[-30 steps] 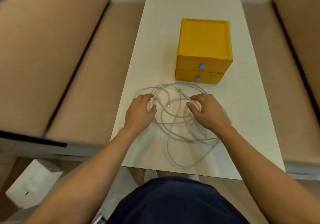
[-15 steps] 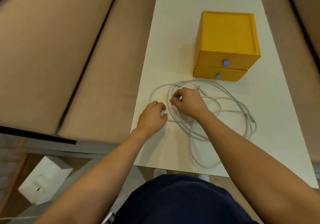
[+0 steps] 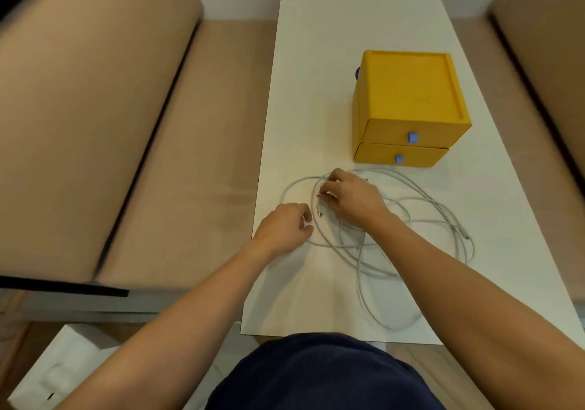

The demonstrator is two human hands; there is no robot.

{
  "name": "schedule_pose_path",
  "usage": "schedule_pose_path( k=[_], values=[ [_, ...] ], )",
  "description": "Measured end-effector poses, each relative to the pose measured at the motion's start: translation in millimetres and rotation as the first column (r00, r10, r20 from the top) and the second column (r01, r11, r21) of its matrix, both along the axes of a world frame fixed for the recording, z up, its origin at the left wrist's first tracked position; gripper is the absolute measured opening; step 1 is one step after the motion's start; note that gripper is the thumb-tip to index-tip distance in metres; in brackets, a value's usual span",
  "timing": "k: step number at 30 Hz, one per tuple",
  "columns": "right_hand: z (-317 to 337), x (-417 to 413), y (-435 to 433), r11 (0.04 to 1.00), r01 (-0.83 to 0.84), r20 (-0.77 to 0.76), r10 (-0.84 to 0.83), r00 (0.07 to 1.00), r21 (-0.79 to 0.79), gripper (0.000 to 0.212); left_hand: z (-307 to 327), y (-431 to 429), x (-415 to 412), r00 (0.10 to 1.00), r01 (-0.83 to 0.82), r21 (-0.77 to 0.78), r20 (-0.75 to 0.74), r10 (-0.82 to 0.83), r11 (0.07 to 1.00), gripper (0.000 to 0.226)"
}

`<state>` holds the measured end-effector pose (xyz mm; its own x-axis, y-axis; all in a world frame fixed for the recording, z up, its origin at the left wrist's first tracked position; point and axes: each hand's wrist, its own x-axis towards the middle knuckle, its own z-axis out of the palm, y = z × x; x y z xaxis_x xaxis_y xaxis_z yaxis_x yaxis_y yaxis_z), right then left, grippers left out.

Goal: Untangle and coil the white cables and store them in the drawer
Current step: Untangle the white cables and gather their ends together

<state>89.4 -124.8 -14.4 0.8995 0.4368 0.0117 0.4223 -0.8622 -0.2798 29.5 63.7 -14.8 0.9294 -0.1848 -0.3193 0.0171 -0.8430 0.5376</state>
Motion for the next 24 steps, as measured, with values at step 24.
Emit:
schedule_pose_path(
  k=[24],
  values=[
    [121,-8,-81,0.700,0.140,-0.274,0.082,0.958,0.700,0.034,193,-92,45,0.920,-0.061,-0.782,0.197,0.339,0.621,0.042]
  ],
)
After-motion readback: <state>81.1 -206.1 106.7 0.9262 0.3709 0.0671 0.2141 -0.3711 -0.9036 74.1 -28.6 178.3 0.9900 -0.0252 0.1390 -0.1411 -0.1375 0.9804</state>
